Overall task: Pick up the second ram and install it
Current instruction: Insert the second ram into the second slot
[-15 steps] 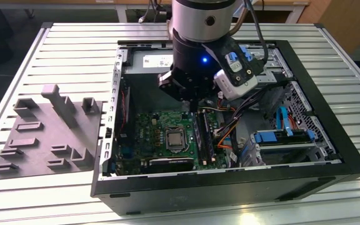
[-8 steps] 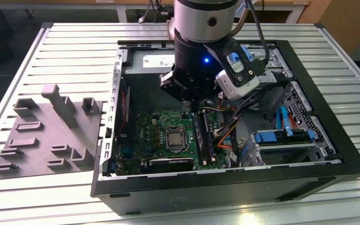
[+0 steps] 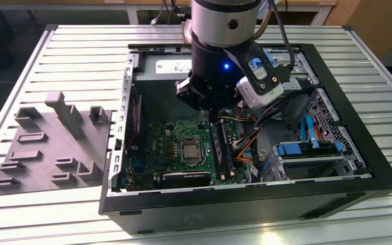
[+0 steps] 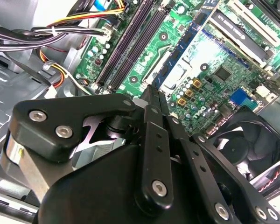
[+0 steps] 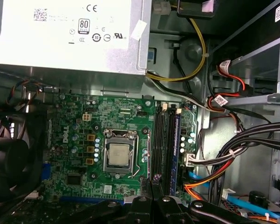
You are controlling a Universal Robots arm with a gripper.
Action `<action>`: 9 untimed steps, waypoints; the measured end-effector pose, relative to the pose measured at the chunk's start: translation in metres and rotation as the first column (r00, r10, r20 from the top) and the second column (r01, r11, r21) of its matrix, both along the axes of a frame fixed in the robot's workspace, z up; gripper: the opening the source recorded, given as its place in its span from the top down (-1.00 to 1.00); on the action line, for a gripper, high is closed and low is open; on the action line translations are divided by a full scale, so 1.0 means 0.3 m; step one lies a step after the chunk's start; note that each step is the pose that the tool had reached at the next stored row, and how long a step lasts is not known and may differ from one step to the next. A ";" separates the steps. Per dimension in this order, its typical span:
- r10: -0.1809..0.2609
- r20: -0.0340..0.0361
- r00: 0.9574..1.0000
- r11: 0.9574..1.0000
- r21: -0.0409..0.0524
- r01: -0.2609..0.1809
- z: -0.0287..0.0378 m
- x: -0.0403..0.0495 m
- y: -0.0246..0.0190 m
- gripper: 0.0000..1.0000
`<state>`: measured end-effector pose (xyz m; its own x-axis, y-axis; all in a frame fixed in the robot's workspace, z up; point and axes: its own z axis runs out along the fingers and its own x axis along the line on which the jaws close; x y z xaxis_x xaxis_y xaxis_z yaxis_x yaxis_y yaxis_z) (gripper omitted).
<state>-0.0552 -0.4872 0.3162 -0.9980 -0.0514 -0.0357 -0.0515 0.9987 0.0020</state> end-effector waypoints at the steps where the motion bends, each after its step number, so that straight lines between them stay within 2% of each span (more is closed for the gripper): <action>1: 0.000 0.000 1.000 1.000 0.000 0.000 0.000 0.001 0.000 0.77; 9: 0.000 0.000 1.000 1.000 0.000 0.000 -0.005 0.007 0.000 0.77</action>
